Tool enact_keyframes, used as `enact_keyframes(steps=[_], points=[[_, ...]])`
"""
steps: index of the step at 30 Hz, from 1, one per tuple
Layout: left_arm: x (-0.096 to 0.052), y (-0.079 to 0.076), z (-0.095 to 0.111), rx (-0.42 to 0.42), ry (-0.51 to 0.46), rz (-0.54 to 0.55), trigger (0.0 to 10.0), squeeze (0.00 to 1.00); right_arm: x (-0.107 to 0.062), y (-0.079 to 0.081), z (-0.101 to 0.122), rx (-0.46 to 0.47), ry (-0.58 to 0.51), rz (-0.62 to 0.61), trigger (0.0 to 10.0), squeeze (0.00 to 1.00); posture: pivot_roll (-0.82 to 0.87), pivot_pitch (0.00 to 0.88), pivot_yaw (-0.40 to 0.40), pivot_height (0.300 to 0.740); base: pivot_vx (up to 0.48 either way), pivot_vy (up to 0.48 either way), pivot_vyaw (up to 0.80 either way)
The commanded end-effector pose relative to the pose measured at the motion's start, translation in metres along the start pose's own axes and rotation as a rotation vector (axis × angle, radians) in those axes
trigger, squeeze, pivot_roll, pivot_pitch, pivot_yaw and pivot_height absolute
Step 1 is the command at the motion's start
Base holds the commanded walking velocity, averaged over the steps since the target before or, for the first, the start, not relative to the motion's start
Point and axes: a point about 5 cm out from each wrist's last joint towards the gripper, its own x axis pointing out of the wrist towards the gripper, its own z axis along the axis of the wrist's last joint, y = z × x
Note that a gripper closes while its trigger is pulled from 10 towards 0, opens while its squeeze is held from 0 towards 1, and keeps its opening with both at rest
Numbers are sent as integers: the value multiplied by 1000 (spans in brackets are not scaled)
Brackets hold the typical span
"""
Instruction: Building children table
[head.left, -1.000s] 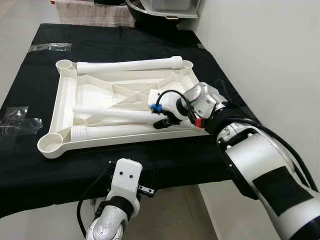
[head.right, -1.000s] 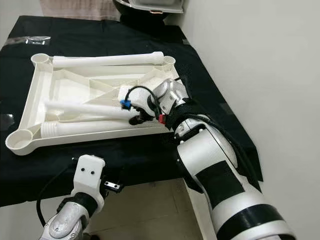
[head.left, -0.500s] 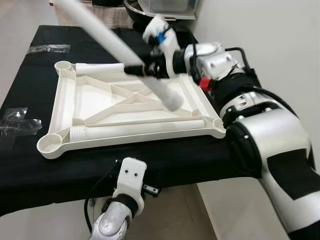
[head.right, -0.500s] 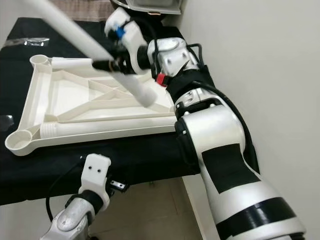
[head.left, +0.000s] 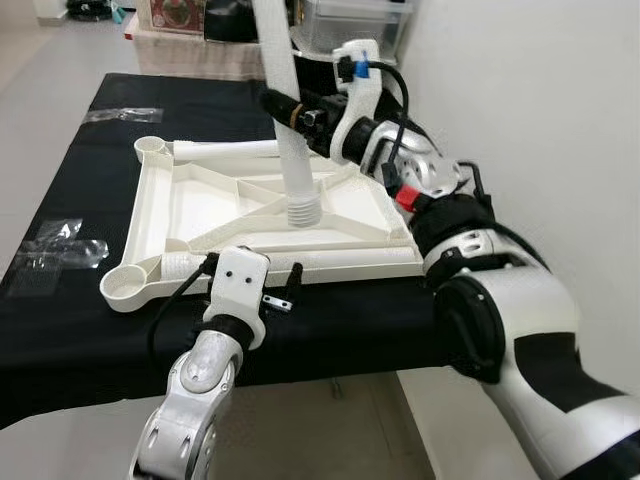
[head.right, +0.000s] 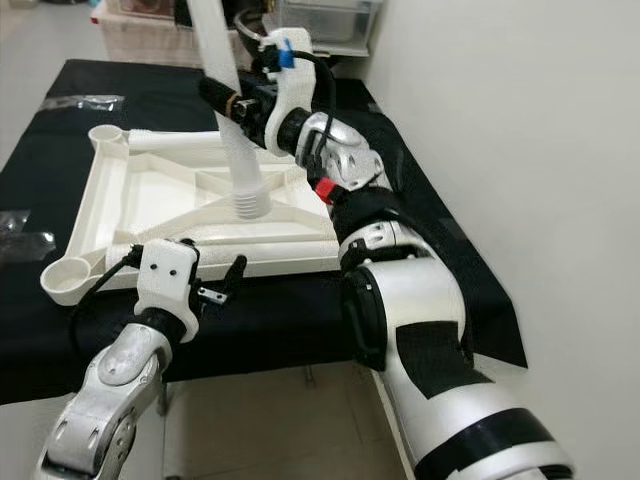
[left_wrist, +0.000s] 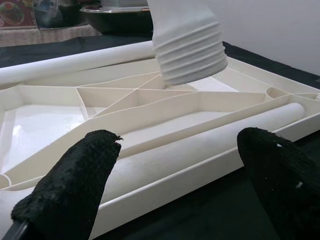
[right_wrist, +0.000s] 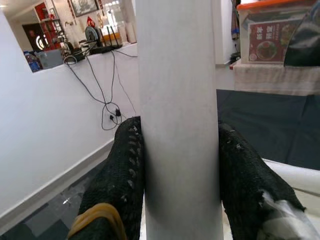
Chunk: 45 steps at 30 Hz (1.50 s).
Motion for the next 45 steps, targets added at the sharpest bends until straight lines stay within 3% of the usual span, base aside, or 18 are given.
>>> enact_keyframes(steps=[1,6,13,23,36,45], points=[[3,-1,-1,20,-10,3,10000,0,-3,-2,5,31,-88,-17,0,0,53,0,-117,740,0,0,0],[10,-5,-3,33,-13,-4,10000,0,-13,6,-12,164,-197,9,0,0,52,0,-106,740,0,0,0],[14,-11,-5,44,-10,-38,10000,0,-29,14,-27,225,-286,13,0,0,54,0,-100,740,0,0,0],[18,-9,-4,61,-26,-26,10000,0,-45,33,-39,223,-321,43,0,0,56,0,-93,740,0,0,0],[20,2,-13,142,8,43,10000,0,-61,39,-44,189,-286,25,0,0,50,0,-89,740,0,0,0],[26,5,-12,136,8,50,10000,0,-65,48,-52,163,-255,41,0,0,45,0,-82,740,0,0,0]])
